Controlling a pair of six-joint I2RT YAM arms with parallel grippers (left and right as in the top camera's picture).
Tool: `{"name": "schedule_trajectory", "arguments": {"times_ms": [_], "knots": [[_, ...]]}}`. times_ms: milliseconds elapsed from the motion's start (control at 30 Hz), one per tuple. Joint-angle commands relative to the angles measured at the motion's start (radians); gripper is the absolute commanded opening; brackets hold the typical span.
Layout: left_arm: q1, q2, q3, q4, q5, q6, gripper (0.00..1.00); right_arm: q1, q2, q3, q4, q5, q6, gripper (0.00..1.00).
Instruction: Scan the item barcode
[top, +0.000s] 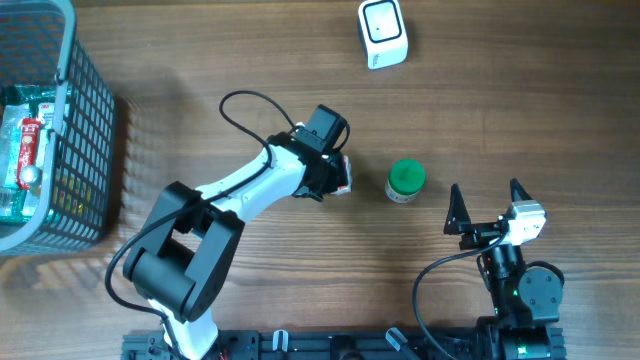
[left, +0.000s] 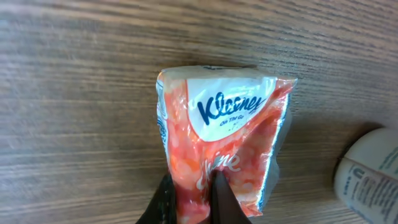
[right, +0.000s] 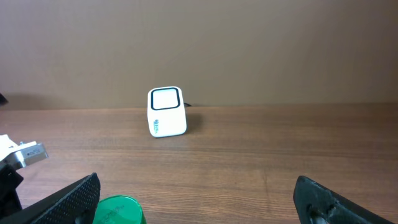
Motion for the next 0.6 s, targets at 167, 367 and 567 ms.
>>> {"name": "schedule_trajectory", "arguments": {"times_ms": [167, 367, 567], "knots": [[-0.031, -0.121, 0.144, -0.234, -0.377, 0.193, 0.04, -0.005, -0.007, -0.001, 0.002, 0.011, -0.008, 1.0], [-0.199, -0.119, 0.168, -0.32, -0.807, 0.232, 0.04, -0.005, -0.007, -0.001, 0.002, 0.011, -0.008, 1.0], [-0.25, -0.023, 0.167, -0.425, -0.935, 0.244, 0.04, -0.005, -0.007, -0.001, 0.002, 0.011, -0.008, 1.0]]}}
